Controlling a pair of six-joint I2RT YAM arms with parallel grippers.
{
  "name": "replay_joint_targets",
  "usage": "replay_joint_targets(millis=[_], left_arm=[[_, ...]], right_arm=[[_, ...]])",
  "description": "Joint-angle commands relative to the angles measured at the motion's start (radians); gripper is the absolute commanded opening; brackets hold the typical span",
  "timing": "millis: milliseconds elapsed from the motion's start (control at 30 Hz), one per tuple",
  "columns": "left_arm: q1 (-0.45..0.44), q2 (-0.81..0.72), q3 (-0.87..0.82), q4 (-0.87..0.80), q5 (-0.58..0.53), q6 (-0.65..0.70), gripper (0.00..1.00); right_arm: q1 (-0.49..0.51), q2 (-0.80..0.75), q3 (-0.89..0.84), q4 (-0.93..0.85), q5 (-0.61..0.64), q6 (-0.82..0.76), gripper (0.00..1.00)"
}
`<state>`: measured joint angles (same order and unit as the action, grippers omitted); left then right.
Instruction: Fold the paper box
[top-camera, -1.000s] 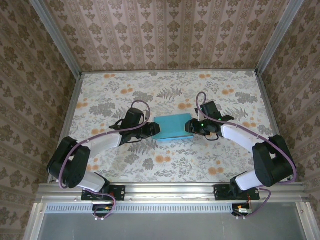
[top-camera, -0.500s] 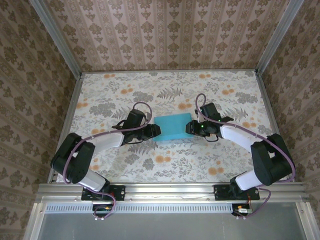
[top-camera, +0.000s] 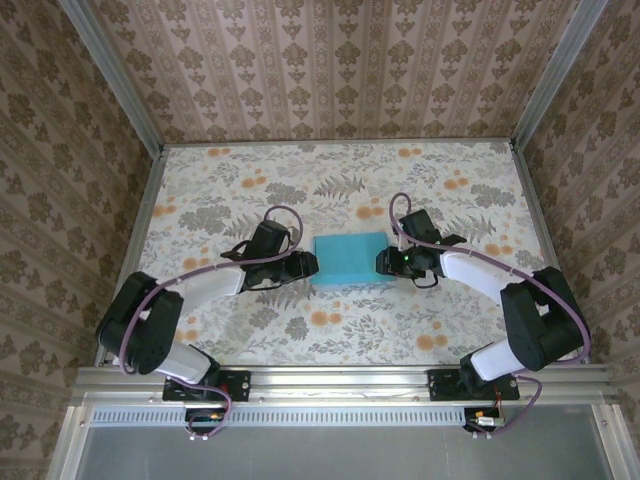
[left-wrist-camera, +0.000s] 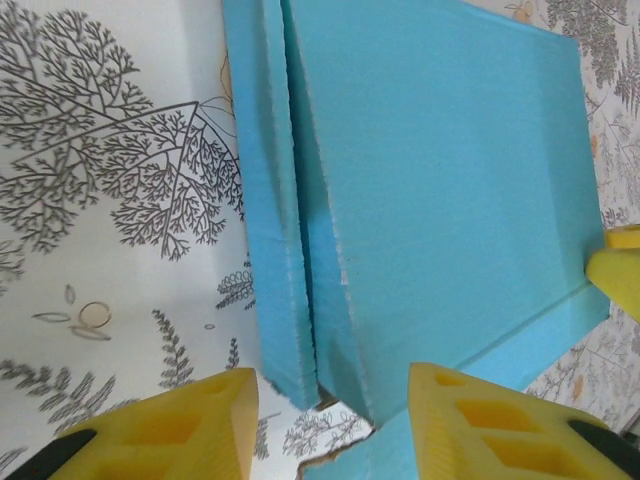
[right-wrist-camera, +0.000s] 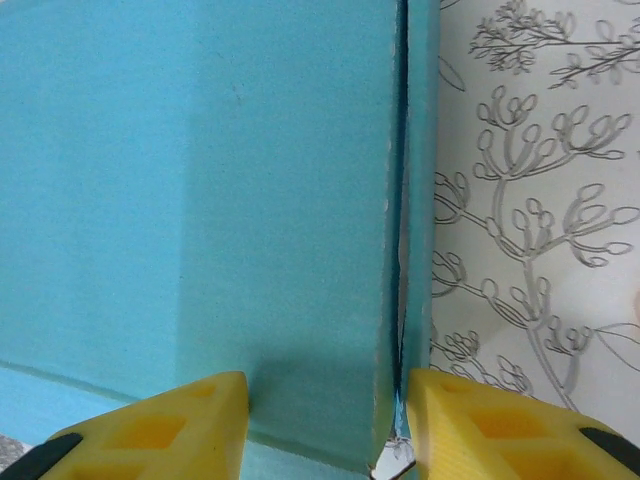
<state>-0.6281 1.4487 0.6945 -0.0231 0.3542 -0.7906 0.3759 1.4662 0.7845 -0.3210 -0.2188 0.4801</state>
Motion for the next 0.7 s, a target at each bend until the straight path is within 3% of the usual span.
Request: replay_joint_targets(millis=[0,133,233,333,433,667], left_arm=[[-0.008,-0.059,0.037,-0.052,-0.015,0.085,0.44],[-0.022,-0.046,0.069,-0.004,0.053,0.119,0.44],[-0.050,0.006,0.130,-0.023,0.065,0.149,0.44],[-0.071,0.068,0.176,-0.021,0.077,0.154,0.44],[-0.086,0.110,0.197,-0.015,0.065,0.158,0.43],[-0.105,0.159,0.187,-0.003,0.034,0.159,0.42]], right_arm=[[0.004,-0.047,0.033,-0.080,0.067,-0.035,0.49],[0.003,-0.102,0.042,-0.126,0.108,-0.054,0.57],[0.003,-0.130,0.050,-0.154,0.145,-0.070,0.57],[0.002,-0.139,0.060,-0.140,0.114,-0.070,0.43],[0.001,-0.123,0.059,-0.067,-0.022,-0.066,0.32],[0.003,-0.043,0.059,-0.033,-0.015,-0.046,0.22]])
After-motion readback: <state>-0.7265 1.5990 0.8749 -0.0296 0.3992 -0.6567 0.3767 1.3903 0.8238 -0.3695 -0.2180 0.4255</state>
